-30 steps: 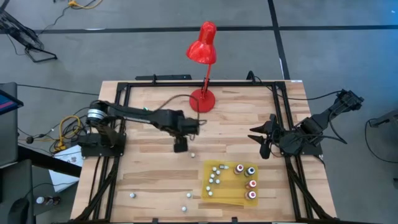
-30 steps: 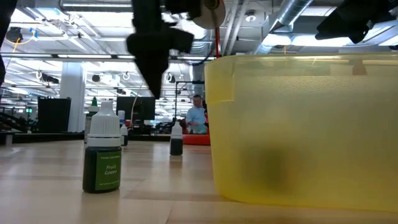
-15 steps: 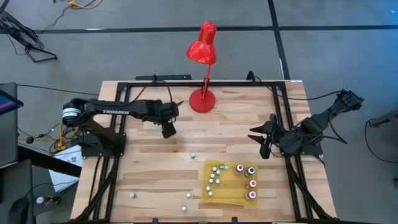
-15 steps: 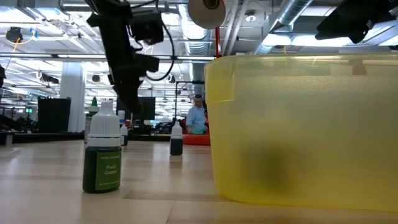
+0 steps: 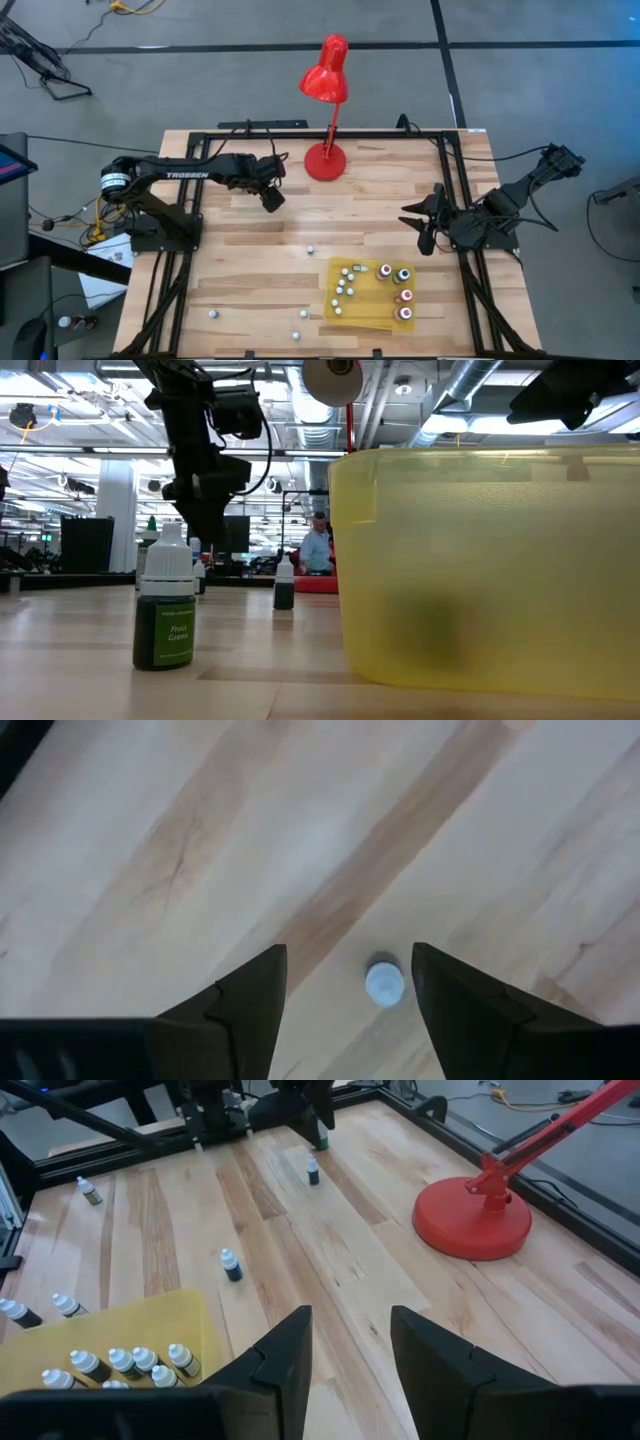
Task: Pick & Place food coloring
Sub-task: Move the blue food coloring to the center of the table
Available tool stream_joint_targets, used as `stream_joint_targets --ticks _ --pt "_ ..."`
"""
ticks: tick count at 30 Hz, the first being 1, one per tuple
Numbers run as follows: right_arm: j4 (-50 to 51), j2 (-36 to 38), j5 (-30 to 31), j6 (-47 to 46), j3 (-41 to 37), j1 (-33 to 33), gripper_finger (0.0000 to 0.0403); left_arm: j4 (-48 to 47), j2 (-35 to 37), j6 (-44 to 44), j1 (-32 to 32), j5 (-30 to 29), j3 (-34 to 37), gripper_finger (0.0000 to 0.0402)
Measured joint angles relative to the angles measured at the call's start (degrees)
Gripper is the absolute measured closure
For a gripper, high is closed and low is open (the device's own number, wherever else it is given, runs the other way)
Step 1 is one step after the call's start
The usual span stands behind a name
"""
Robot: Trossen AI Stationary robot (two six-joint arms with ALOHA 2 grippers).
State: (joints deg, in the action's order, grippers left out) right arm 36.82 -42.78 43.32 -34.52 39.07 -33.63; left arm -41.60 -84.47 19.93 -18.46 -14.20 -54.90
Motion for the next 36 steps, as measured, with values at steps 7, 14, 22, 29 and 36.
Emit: stream_joint_targets --ticks 7,14,22,29,36 --pt "0.0 0.0 0.0 0.0 0.0 0.0 0.0274 9.0 0.0 1.9 0.0 1.1 7.1 0.0181" --pt "0.0 0.0 0.0 0.0 0.0 0.0 0.0274 12.8 0.0 4.7 0.2 2.9 11.5 0.0178" --pt "0.0 0.0 0.0 0.0 0.0 0.0 0.0274 14.1 0.0 3.0 1.2 2.3 12.7 0.0216" --pt "0.0 0.0 0.0 0.0 0.0 0.0 0.0274 14.1 0.0 3.0 1.9 3.1 12.7 0.0320" --pt "0.0 0.0 0.0 0.0 0.0 0.0 0.0274 16.8 0.0 2.8 3.6 5.0 12.1 0.0363"
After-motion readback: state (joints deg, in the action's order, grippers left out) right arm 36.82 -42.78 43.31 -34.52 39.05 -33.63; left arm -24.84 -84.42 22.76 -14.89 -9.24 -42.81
